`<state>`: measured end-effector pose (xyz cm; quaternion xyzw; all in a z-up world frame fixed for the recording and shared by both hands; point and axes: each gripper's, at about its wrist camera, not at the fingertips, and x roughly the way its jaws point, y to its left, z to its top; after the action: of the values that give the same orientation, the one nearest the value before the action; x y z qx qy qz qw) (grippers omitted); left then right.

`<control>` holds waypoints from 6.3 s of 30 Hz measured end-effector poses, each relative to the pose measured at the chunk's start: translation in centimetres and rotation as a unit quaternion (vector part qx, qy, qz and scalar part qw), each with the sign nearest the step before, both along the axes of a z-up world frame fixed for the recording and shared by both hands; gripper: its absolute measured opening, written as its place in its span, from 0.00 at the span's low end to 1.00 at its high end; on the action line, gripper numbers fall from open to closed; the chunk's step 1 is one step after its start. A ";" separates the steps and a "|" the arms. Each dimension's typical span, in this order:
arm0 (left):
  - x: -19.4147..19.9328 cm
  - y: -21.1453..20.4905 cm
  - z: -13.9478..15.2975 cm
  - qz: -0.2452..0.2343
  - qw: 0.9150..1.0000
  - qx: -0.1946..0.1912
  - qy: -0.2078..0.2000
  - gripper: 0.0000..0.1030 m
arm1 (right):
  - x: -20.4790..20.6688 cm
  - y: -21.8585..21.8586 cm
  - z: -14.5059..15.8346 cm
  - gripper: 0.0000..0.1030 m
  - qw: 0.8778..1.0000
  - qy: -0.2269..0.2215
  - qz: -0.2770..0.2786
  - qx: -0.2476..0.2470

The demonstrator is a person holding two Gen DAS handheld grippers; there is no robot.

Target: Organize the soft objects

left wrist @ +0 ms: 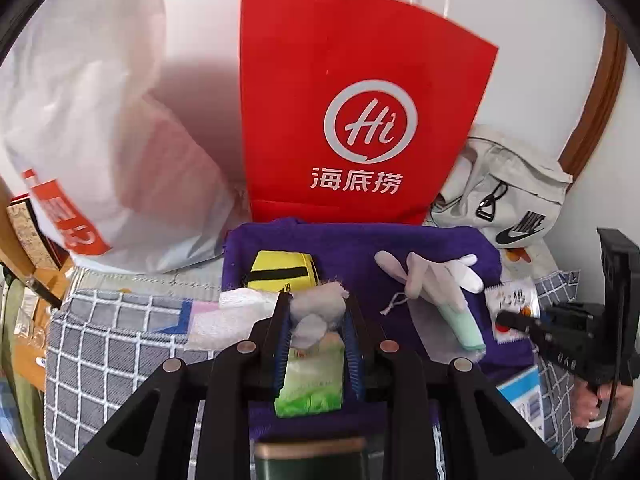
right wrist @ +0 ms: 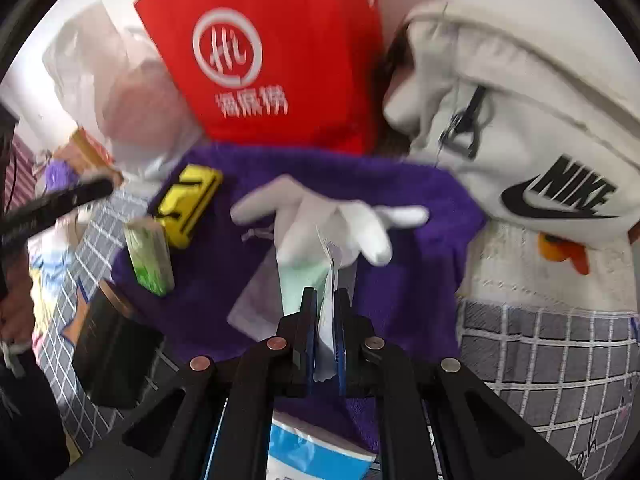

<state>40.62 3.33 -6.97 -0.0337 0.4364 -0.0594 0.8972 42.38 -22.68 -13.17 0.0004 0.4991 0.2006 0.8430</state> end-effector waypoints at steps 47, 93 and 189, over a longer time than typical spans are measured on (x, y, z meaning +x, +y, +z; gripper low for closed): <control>-6.5 2.0 1.4 0.011 1.000 -0.012 0.016 0.56 | -8.8 0.4 6.3 0.58 0.996 -0.082 -0.023 0.023; -24.4 5.7 -6.0 0.006 0.996 -0.083 0.044 0.56 | -24.1 9.4 0.0 0.03 0.992 -0.018 0.071 -0.101; -25.2 0.0 -0.9 -0.051 0.998 -0.016 -0.031 0.20 | -28.7 -0.4 4.3 0.20 0.990 -0.129 -0.048 -0.032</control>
<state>15.39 3.31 -7.85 -0.0243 0.4088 -0.1131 0.9053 13.72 -23.08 -8.88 -0.0288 0.3917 0.1425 0.9085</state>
